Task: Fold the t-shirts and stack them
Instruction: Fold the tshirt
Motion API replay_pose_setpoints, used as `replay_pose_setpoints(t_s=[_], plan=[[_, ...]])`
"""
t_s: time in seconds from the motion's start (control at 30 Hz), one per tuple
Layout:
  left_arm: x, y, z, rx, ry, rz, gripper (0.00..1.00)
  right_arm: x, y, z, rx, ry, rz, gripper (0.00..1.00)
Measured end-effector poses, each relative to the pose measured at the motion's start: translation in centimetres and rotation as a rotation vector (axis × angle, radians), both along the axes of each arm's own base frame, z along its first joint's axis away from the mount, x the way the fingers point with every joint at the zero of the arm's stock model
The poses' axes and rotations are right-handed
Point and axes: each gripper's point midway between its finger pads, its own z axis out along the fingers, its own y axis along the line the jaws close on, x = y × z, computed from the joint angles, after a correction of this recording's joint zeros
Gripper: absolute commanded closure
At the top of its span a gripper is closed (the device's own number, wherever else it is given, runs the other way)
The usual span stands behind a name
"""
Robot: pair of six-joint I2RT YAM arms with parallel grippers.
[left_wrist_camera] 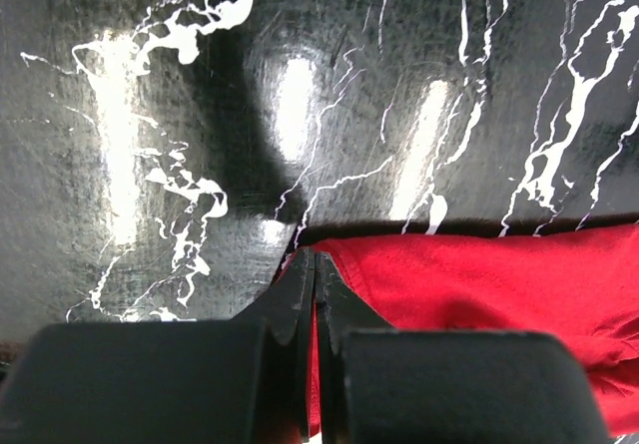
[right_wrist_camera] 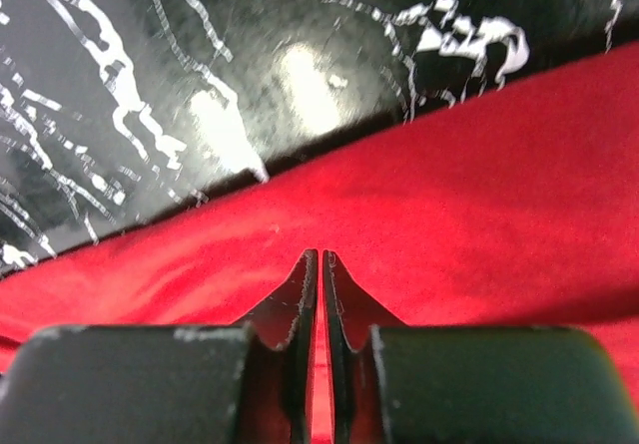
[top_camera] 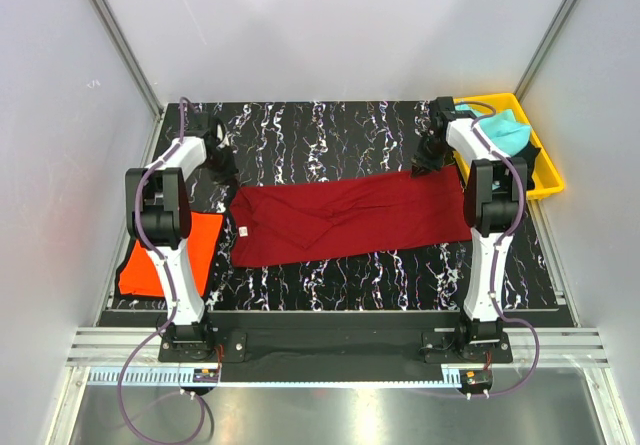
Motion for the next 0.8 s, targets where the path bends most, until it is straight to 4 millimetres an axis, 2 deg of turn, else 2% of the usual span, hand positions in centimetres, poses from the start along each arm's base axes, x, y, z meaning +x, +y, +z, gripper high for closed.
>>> replay_pose_setpoints(t_s=[0.03, 0.07, 0.13, 0.17, 0.2, 0.5, 0.67, 0.8], plan=[[0.0, 0.0, 0.0, 0.0, -0.001, 0.001, 0.9, 0.1, -0.1, -0.2, -0.001, 0.003, -0.002, 0.9], [0.1, 0.0, 0.1, -0.001, -0.002, 0.001, 0.72, 0.2, -0.2, -0.4, -0.002, 0.005, -0.003, 0.9], [0.1, -0.1, 0.1, -0.007, -0.001, 0.005, 0.62, 0.4, -0.5, -0.8, -0.002, 0.011, -0.005, 0.9], [0.0, -0.2, 0.0, -0.01, 0.001, 0.009, 0.53, 0.4, -0.5, -1.0, -0.003, 0.014, -0.004, 0.9], [0.0, -0.2, -0.1, -0.008, 0.001, 0.007, 0.5, 0.4, -0.5, -1.1, -0.003, 0.016, -0.003, 0.9], [-1.6, -0.5, -0.6, -0.028, 0.028, 0.005, 0.44, 0.1, -0.5, -1.0, 0.002, 0.028, 0.002, 0.89], [-1.7, -1.2, -0.4, -0.064, 0.03, -0.009, 0.5, 0.1, -0.4, -1.0, 0.005, 0.028, 0.004, 0.89], [-2.0, -1.2, -0.5, -0.067, 0.041, -0.005, 0.6, 0.0, -0.4, -1.1, 0.006, 0.029, 0.004, 0.89]])
